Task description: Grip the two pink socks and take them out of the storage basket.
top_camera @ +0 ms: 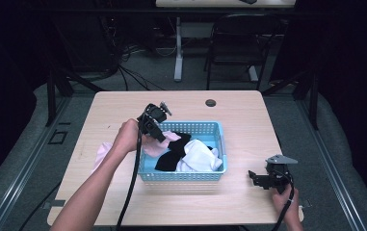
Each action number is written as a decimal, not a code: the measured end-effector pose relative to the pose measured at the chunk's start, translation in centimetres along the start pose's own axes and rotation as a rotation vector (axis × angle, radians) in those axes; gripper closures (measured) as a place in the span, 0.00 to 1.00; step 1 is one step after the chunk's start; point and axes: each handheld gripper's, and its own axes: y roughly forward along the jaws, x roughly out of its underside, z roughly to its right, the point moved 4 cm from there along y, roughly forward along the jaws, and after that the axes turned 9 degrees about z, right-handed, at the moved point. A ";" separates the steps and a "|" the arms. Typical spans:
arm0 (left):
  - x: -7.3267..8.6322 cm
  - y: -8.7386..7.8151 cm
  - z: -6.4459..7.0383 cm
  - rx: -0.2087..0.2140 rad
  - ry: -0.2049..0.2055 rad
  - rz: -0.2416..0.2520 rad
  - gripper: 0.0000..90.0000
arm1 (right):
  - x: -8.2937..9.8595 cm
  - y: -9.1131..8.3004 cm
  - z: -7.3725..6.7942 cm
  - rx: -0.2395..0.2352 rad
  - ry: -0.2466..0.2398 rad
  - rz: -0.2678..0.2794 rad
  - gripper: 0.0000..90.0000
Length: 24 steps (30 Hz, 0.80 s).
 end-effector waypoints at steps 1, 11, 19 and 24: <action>-0.1 -0.2 0.0 0.000 0.004 -0.002 0.93 | 0.0 0.0 0.0 0.000 0.000 0.000 0.12; -1.1 -2.9 -0.2 -0.029 0.009 0.019 0.93 | 0.0 0.0 0.0 0.000 -0.003 -0.003 0.12; -1.2 -5.4 -0.9 -0.054 0.000 0.044 0.93 | 0.0 0.0 0.0 0.000 -0.003 -0.003 0.12; -0.7 -7.0 -1.6 -0.078 -0.014 0.052 0.93 | 0.0 0.0 0.0 -0.001 -0.002 -0.002 0.12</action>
